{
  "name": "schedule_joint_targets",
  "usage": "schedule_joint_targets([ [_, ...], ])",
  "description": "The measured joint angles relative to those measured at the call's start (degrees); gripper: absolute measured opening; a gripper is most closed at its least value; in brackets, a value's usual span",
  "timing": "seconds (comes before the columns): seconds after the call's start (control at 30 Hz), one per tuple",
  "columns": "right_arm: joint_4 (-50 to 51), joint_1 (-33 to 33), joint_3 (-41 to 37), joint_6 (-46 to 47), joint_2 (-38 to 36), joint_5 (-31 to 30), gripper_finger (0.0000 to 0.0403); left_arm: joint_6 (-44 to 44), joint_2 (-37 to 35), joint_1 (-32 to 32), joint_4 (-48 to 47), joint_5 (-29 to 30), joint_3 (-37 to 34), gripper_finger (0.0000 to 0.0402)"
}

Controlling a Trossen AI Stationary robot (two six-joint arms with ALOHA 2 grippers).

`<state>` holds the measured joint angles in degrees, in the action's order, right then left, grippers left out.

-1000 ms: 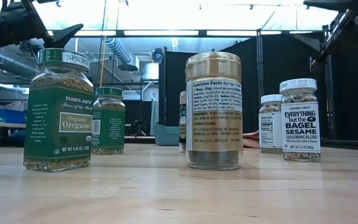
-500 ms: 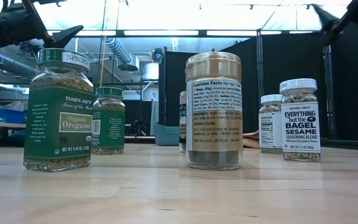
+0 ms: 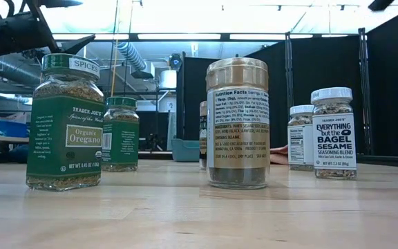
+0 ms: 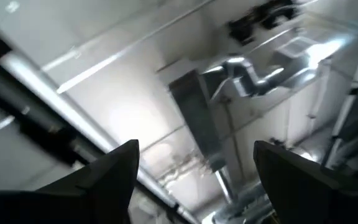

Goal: Sort spices by type
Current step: Put the top brown seasoning bottle into the light green bin

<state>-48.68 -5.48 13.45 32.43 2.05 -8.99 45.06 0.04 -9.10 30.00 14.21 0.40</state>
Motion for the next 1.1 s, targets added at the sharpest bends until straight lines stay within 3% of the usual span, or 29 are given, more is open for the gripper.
schedule_joint_targets([
  [0.23, 23.69, 0.00, 17.95, -8.69, 8.58, 5.10, 0.0323, 2.12, 0.02, 0.22, -0.47, -3.77, 0.44, 0.0317],
  [0.43, 36.00, 0.00, 29.62, -20.19, 18.72, 8.05, 0.0323, -0.47, 4.76, 0.22, -3.68, -8.80, 9.00, 0.0317],
  [0.63, 40.29, 0.00, 34.69, -25.63, 25.34, 5.74, 0.0325, -8.64, 18.02, 0.25, -14.32, -14.54, 24.99, 0.0317],
  [0.8, 43.67, 0.00, 35.08, -27.55, 27.05, 1.47, 0.0336, -21.66, 32.08, 0.59, -23.98, -24.69, 38.37, 0.0317],
  [0.9, 46.21, 0.00, 35.08, -27.77, 27.12, -0.84, 0.0341, -28.48, 39.38, 1.32, -23.52, -30.62, 43.73, 0.0317],
  [1.1, 47.60, 0.00, 35.08, -27.61, 27.10, -1.49, 0.0343, -29.58, 51.10, 1.35, -17.70, -30.63, 49.68, 0.0317],
])
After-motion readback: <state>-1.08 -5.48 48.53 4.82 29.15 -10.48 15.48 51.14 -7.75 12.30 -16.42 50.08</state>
